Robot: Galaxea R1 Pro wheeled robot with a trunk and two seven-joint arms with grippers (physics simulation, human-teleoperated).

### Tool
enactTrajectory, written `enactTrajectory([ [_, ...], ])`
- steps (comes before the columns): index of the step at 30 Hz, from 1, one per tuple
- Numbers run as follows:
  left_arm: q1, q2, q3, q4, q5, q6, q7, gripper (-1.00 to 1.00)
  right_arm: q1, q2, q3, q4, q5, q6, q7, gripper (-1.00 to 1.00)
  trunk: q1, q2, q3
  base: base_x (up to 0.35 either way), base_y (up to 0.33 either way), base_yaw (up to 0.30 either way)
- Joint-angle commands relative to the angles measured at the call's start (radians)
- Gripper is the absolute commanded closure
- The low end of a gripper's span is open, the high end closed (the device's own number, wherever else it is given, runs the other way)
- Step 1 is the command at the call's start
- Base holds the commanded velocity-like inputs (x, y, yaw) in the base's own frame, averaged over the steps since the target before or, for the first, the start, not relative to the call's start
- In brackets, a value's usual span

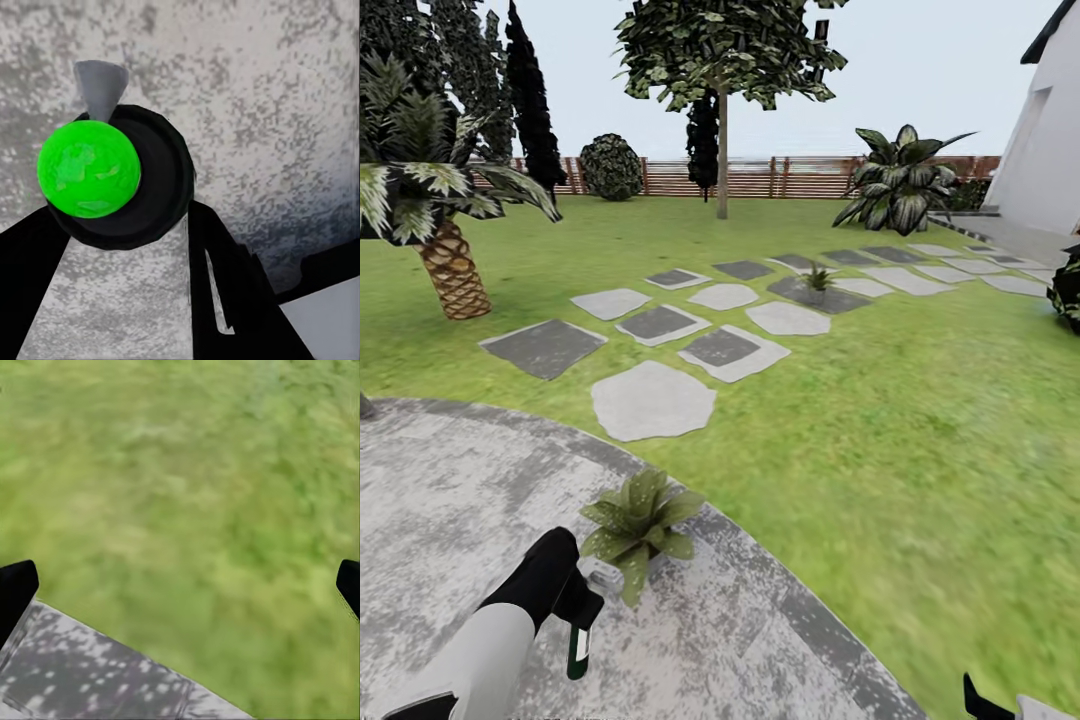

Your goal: Pick up the pesticide atomizer in the garden and spray insectifuge to fully cover both potted plants in the garden.

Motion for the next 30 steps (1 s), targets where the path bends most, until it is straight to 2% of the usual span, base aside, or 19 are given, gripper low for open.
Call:
enactTrajectory([
  [1, -0.001, -0.001, 0.006, -0.002, -0.01, 0.002, -0.008, 1.0, -0.002, 0.0, -0.008, 0.001, 0.006, -0.005, 0.008, -1.0, 0.0, 0.0, -0.001, 0.016, -0.273, 0.242],
  [6, 0.005, 0.009, 0.009, 0.009, -0.012, 0.0, -0.007, 1.0, -0.003, 0.0, -0.007, 0.001, 0.006, -0.005, 0.008, -1.0, 0.0, 0.0, -0.001, 0.003, -0.127, 0.272],
  [8, 0.023, 0.012, 0.009, 0.006, -0.011, -0.002, -0.006, 1.0, -0.002, 0.0, -0.007, 0.001, 0.006, -0.005, 0.008, -1.0, 0.0, 0.0, -0.001, 0.0, -0.011, 0.278],
  [10, 0.032, 0.014, 0.014, 0.01, -0.011, -0.034, -0.006, 1.0, -0.002, -0.001, -0.008, 0.001, 0.006, -0.005, 0.008, -1.0, 0.0, 0.0, -0.001, 0.0, -0.002, 0.278],
  [12, 0.039, 0.019, 0.039, 0.009, -0.011, -0.077, -0.001, 1.0, -0.002, 0.0, -0.009, 0.0, 0.005, -0.005, 0.007, -1.0, 0.0, 0.0, -0.001, 0.0, 0.0, 0.136],
  [15, 0.042, 0.018, 0.085, 0.009, -0.01, -0.098, 0.038, 1.0, -0.002, -0.001, -0.009, -0.001, 0.005, -0.005, 0.007, -1.0, 0.0, 0.0, -0.001, 0.0, 0.0, 0.029],
  [20, 0.045, -0.002, 0.099, 0.012, -0.008, -0.102, 0.143, 1.0, -0.002, 0.0, -0.007, -0.001, 0.004, -0.005, 0.008, -1.0, 0.0, 0.0, -0.001, 0.0, 0.0, 0.003],
  [23, 0.045, -0.025, 0.102, 0.002, -0.007, -0.102, 0.159, 1.0, -0.003, 0.0, -0.007, -0.001, 0.005, -0.005, 0.008, -1.0, 0.0, 0.0, -0.001, 0.0, 0.0, 0.0],
  [26, 0.045, -0.028, 0.103, -0.002, 0.013, -0.109, 0.161, 1.0, -0.002, 0.0, -0.007, 0.0, 0.006, -0.005, 0.008, -1.0, 0.0, 0.0, -0.001, 0.048, 0.0, 0.0],
  [30, 0.045, -0.03, 0.101, 0.006, 0.049, -0.158, 0.161, 1.0, -0.002, 0.0, -0.007, 0.001, 0.006, -0.006, 0.007, -1.0, 0.0, 0.0, -0.001, 0.208, -0.068, 0.122],
])
